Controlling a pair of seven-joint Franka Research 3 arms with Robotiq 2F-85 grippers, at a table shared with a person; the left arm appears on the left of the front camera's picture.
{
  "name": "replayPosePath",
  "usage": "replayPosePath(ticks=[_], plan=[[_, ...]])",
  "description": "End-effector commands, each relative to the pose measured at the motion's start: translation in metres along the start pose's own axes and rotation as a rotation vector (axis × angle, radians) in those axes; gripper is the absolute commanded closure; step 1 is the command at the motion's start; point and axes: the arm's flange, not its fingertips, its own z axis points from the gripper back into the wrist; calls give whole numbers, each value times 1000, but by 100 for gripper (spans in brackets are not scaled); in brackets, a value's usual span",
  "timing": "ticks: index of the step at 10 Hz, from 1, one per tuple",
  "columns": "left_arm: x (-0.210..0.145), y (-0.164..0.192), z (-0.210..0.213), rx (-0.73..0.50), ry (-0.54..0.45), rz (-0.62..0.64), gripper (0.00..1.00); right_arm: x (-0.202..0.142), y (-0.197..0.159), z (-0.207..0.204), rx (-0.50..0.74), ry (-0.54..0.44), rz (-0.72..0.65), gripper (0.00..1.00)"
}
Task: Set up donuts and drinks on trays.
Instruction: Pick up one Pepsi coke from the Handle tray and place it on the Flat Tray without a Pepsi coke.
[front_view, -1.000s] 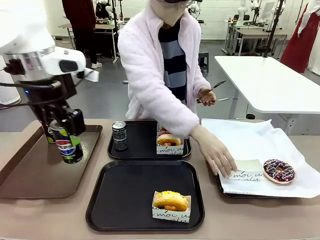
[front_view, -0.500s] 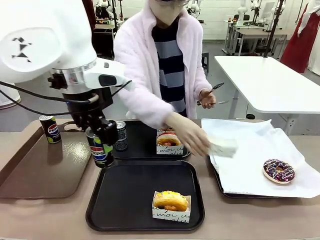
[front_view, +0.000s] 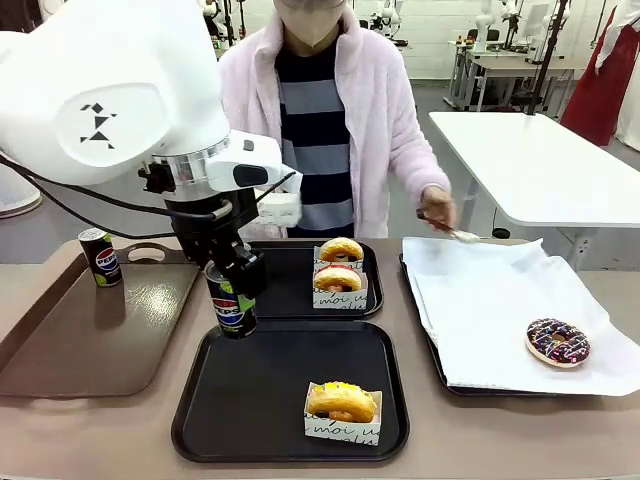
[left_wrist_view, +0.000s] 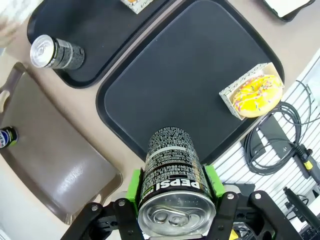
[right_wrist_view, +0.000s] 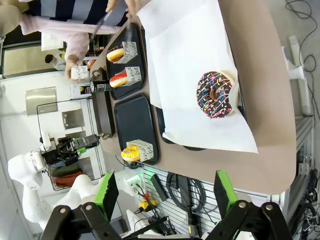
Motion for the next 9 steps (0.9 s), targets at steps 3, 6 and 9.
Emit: replayPosePath(ticks=[3, 6, 9], plan=[[24, -1, -21, 28, -13, -2, 41, -1, 1, 0, 2, 4, 1, 0], [17, 2, -27, 3, 2, -15, 41, -1, 1, 0, 2, 4, 1, 0], [17, 2, -27, 3, 2, -15, 41, -1, 1, 0, 2, 4, 1, 0]])
